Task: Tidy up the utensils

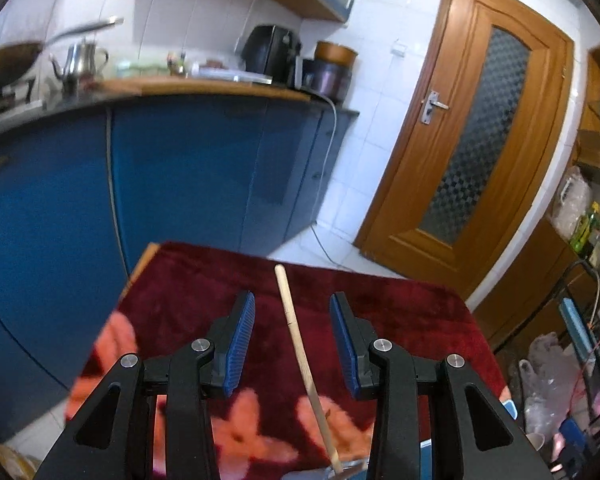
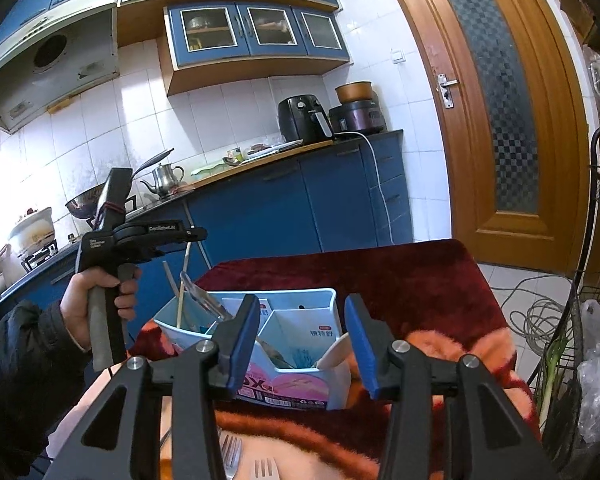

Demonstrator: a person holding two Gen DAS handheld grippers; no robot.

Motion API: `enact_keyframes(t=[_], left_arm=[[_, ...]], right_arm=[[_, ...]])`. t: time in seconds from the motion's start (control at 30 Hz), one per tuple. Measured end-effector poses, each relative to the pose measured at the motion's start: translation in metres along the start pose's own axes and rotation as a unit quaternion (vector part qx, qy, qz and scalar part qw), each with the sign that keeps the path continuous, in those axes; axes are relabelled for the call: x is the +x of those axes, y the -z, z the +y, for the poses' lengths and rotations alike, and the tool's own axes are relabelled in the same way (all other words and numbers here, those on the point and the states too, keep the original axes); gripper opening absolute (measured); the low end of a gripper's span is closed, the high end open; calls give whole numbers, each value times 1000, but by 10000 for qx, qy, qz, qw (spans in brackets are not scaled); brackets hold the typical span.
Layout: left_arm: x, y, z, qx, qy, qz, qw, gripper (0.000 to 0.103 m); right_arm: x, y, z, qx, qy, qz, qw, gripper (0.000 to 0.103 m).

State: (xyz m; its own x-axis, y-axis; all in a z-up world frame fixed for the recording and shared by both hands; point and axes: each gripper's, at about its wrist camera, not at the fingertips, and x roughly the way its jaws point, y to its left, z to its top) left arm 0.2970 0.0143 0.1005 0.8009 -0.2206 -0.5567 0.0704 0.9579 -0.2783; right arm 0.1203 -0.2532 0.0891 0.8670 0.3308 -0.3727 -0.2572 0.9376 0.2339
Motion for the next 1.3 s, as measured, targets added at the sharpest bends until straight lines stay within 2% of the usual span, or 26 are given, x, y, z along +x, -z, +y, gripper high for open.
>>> enact_keyframes(t=[0.07, 0.1, 0.13, 0.23, 0.43, 0.53, 0.67, 0.8, 0.87, 0.93, 1.0, 1.3], left_arm=[[3, 1, 2, -120, 174, 63, 9998, 33], [4, 1, 3, -139, 271, 76, 9995, 9], [4, 1, 2, -134, 320, 79, 9994, 7], [-12, 1, -4, -30, 533, -341, 9980, 5], [-52, 3, -25, 204, 525, -1434, 9881, 4], [-58, 11, -32, 197, 483, -1619, 9854, 4], [-57, 28, -36, 253, 489, -1510, 9870, 4], [-59, 42, -42, 571, 362, -1392, 9880, 4], [-65, 50, -47, 770, 317, -1390, 9868, 6], [-70, 55, -49, 885, 298, -1360, 9863, 15], [-76, 58, -50, 916, 304, -1297, 9868, 20], [-115, 69, -47, 1003, 214, -1024, 9894, 21]], right_arm=[[0, 1, 0, 5, -15, 5, 10000, 48], [0, 1, -1, 2, -16, -2, 10000, 48], [0, 1, 0, 1, -15, -8, 10000, 48], [0, 1, 0, -4, -34, -31, 10000, 48], [3, 3, 1, -32, -19, -34, 10000, 48], [2, 4, 1, -24, -29, -41, 10000, 48], [1, 4, 2, -37, -51, -58, 10000, 48], [-1, 5, 2, 0, -89, -50, 9999, 49], [-4, 6, 3, 25, -93, -46, 9999, 49], [-6, 5, 4, 31, -89, -44, 9999, 49], [-10, 4, 5, 37, -89, -53, 9999, 49], [-36, 5, 17, 22, -45, -75, 10000, 50]])
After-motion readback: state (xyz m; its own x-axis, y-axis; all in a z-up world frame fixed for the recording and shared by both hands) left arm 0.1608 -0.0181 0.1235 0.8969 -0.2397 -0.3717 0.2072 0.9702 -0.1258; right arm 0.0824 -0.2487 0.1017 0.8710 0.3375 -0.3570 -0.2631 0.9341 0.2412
